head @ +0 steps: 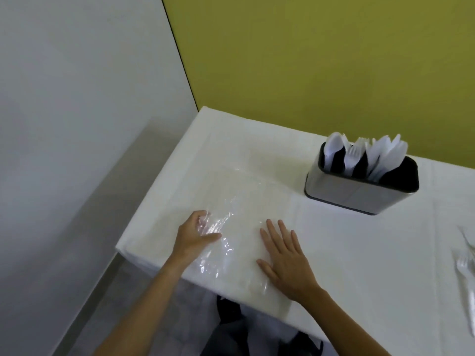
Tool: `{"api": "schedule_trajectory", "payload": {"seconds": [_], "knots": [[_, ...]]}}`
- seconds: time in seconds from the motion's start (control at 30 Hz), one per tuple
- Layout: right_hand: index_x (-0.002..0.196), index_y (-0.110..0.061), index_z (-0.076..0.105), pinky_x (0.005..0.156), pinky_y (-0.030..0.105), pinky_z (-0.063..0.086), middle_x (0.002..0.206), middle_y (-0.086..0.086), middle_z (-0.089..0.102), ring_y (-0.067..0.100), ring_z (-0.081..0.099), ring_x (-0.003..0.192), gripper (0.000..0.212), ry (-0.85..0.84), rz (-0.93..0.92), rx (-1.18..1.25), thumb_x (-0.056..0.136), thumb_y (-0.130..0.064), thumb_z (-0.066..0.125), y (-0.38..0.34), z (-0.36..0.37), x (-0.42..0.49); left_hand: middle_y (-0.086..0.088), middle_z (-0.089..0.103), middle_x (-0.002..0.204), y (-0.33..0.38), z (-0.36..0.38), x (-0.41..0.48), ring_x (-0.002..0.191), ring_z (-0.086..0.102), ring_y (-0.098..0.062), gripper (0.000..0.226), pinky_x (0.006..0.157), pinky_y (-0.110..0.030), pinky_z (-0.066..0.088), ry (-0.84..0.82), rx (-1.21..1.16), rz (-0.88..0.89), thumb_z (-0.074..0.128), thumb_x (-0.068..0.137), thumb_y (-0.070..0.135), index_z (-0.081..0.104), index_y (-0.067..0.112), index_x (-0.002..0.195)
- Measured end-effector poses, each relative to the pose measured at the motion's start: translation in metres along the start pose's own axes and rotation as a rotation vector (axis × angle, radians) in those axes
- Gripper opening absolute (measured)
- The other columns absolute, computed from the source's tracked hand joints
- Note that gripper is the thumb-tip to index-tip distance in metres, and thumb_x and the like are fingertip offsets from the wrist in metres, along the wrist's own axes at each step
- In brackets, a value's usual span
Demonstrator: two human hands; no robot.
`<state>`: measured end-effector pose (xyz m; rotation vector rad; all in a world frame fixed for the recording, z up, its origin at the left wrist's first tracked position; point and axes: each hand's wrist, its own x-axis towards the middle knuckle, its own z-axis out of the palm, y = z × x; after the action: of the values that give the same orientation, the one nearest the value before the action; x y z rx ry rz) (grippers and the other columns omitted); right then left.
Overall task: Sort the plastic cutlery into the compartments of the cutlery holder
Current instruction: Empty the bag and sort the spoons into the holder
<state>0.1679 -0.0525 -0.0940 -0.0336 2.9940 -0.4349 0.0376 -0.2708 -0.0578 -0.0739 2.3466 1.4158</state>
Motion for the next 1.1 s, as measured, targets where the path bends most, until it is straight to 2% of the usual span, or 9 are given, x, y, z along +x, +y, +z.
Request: {"api": "schedule_trajectory", "payload": {"seconds": [0.07,0.27,0.37,0.5,0.6,0.67,0.77,0.97,1.1], "knots": [[0.150,-0.015,0.023,0.117,0.045,0.010,0.159,0.007,0.018,0.028,0.011,0.146,0.065,-0.008,0.010,-0.011,0.098,-0.054,0.019,-0.015,0.001,0.027,0.003,0.058,0.096,-0.004,-0.020,0.017,0.083,0.054,-0.010,0.071,0.073,-0.019,0.044,0.075,0.102,0.007,0.085,0.050,0.034,0.059,0.024,0.115],[0.145,-0.013,0.034,0.110,0.051,0.028,0.154,0.009,0.031,0.033,0.026,0.142,0.065,-0.041,0.020,-0.053,0.096,-0.054,0.025,-0.046,-0.001,0.101,0.002,0.054,0.100,-0.007,-0.060,0.074,0.090,0.054,-0.015,0.063,0.081,-0.028,0.045,0.178,0.171,0.077,0.087,0.065,0.021,0.058,0.017,0.121],[0.144,-0.012,0.038,0.109,0.053,0.032,0.154,0.010,0.032,0.035,0.031,0.140,0.065,-0.054,0.038,-0.042,0.096,-0.054,0.024,-0.054,0.002,0.118,0.002,0.050,0.101,-0.008,-0.068,0.092,0.099,0.052,-0.021,0.057,0.082,-0.032,0.044,0.200,0.411,0.130,0.082,0.068,0.027,0.057,0.017,0.118],[0.146,-0.013,0.035,0.109,0.053,0.034,0.155,0.009,0.029,0.034,0.028,0.141,0.069,-0.063,0.046,-0.035,0.097,-0.056,0.010,-0.055,0.007,0.121,-0.004,0.048,0.126,-0.016,-0.068,0.087,0.112,0.042,-0.027,0.066,0.089,-0.038,0.037,0.246,0.785,0.277,0.061,0.074,0.050,0.049,0.014,0.129],[0.149,-0.014,0.023,0.114,0.053,0.026,0.159,0.006,0.018,0.031,0.017,0.146,0.068,-0.023,0.007,-0.019,0.097,-0.056,0.015,-0.055,0.006,0.120,-0.008,0.033,0.150,-0.022,-0.062,0.081,0.131,0.032,-0.029,0.074,0.104,-0.042,0.030,0.237,0.867,0.289,0.043,0.081,0.048,0.035,0.010,0.143],[0.152,-0.017,0.012,0.120,0.046,0.006,0.161,0.000,0.004,0.024,0.000,0.148,0.067,0.030,0.021,0.020,0.097,-0.056,0.017,-0.054,0.000,0.113,-0.011,0.016,0.160,-0.021,-0.058,0.080,0.146,0.015,-0.031,0.077,0.117,-0.045,0.014,0.214,0.862,0.317,0.036,0.085,0.046,0.023,0.008,0.150],[0.152,-0.021,0.001,0.117,0.033,-0.015,0.160,-0.006,-0.008,0.014,-0.016,0.146,0.068,0.111,0.106,0.124,0.097,-0.058,0.013,-0.041,-0.010,0.088,-0.008,0.001,0.161,-0.003,-0.045,0.079,0.149,-0.002,-0.026,0.081,0.120,-0.039,-0.001,0.187,0.782,0.382,0.022,0.085,0.053,0.011,0.009,0.153],[0.152,-0.018,0.004,0.120,0.033,-0.008,0.161,-0.002,-0.005,0.014,-0.010,0.148,0.067,0.209,0.397,0.242,0.097,-0.053,0.021,0.023,-0.019,-0.001,0.005,0.001,0.161,0.046,0.036,0.068,0.147,-0.010,-0.006,0.075,0.117,-0.020,-0.011,-0.041,0.553,0.570,0.023,0.092,0.055,0.011,0.014,0.153],[0.151,-0.017,0.006,0.121,0.036,-0.001,0.157,-0.010,-0.005,0.008,-0.008,0.147,0.072,0.367,0.689,0.424,0.094,-0.052,0.033,0.064,-0.036,-0.053,0.019,0.003,0.157,0.079,0.111,0.046,0.145,-0.005,0.004,0.066,0.118,-0.022,0.000,-0.221,0.258,0.463,0.029,0.095,0.049,0.011,0.025,0.153]]}}
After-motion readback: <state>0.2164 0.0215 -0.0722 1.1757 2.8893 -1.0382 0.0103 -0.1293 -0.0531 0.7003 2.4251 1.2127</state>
